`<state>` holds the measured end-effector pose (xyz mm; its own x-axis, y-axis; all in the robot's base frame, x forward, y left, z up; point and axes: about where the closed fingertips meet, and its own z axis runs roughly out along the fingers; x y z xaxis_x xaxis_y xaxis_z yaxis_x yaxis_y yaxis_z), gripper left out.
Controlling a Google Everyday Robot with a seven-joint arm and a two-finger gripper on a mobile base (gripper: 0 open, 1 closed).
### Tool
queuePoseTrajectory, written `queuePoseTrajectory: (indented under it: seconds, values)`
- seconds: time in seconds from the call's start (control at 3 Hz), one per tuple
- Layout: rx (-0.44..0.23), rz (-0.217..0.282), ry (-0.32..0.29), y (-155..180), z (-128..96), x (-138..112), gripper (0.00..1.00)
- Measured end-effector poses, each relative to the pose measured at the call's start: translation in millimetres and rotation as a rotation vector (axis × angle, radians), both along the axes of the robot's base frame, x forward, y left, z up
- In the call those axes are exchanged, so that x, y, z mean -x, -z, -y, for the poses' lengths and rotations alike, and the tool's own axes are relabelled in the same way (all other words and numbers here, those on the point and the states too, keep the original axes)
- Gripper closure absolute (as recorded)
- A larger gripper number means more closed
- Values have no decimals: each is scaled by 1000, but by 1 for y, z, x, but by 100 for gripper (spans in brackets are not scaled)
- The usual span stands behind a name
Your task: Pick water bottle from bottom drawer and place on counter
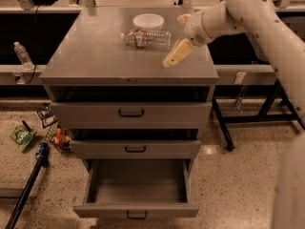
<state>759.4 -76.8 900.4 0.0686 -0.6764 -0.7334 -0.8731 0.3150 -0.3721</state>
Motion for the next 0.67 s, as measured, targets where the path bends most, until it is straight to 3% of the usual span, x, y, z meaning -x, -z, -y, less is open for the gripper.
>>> queuePoseTrajectory:
  seconds: [0.33, 0.67]
  values:
    - [-59, 167, 30, -63, 11, 49, 0]
    - [-70, 183, 106, -46, 41, 61, 0]
